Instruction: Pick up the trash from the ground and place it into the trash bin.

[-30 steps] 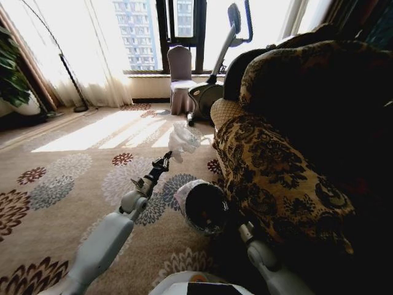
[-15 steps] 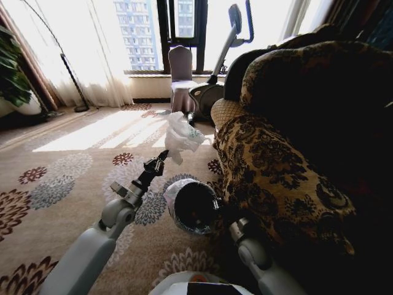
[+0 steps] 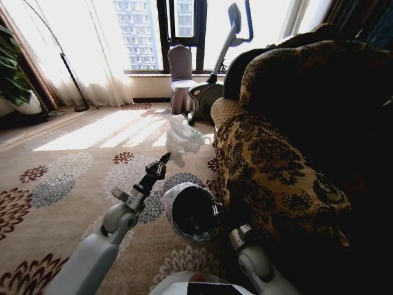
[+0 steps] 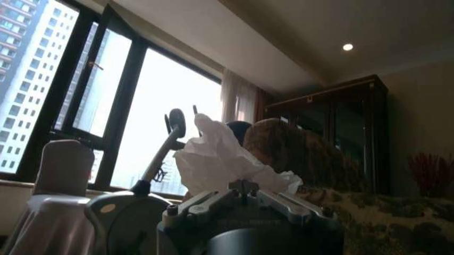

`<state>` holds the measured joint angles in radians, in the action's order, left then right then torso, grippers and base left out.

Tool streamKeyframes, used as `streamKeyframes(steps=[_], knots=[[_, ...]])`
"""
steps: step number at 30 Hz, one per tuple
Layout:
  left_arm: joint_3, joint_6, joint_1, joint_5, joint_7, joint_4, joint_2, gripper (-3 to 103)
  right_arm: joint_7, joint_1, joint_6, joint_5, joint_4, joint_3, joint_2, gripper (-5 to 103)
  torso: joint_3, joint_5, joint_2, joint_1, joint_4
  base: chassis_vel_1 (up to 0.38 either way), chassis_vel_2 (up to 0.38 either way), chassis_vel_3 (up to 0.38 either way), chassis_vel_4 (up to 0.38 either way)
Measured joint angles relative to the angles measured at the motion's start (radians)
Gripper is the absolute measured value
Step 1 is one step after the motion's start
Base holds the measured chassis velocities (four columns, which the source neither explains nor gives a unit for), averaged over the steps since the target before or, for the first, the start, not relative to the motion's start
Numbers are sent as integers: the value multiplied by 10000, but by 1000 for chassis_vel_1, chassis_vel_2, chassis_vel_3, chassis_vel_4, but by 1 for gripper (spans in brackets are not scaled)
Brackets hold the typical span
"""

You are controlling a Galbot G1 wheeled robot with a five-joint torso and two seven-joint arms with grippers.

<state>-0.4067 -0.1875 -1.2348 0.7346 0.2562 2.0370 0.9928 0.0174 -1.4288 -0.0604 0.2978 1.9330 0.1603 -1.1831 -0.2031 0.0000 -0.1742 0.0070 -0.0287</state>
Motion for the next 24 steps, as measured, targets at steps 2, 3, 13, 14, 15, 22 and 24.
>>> streamKeyframes(steps=[2,3,13,14,15,22,24], knots=[[14,-4,2,0,8,-3,-1,0,0,-4,0,-7,0,2,-21,4,0,0,0,0,-1,181,-179,-230,201],[23,-7,2,0,13,-5,0,0,0,-6,0,-12,0,2,-44,4,0,1,0,-1,-1,216,-224,-230,201],[81,-17,52,18,54,-19,-40,0,9,-21,-25,-122,-33,-120,-219,4,6,-1,-3,-10,-4,243,-219,-246,223],[81,-17,57,23,57,-18,-41,0,10,-21,-29,-131,-41,-120,-221,4,6,1,-3,-10,-3,149,-117,-180,86],[81,-17,61,27,61,-19,-41,0,12,-20,-36,-135,-50,-120,-226,4,6,3,-3,-10,-3,83,-5,-93,86],[76,-37,47,29,86,-25,-4,0,4,16,-44,-138,-94,-106,-231,4,-2,3,-1,3,1,49,104,-40,-82],[73,-47,39,29,103,-26,-3,0,4,33,-56,-138,-128,-99,-229,4,-2,3,-1,3,1,85,154,-89,-170]])
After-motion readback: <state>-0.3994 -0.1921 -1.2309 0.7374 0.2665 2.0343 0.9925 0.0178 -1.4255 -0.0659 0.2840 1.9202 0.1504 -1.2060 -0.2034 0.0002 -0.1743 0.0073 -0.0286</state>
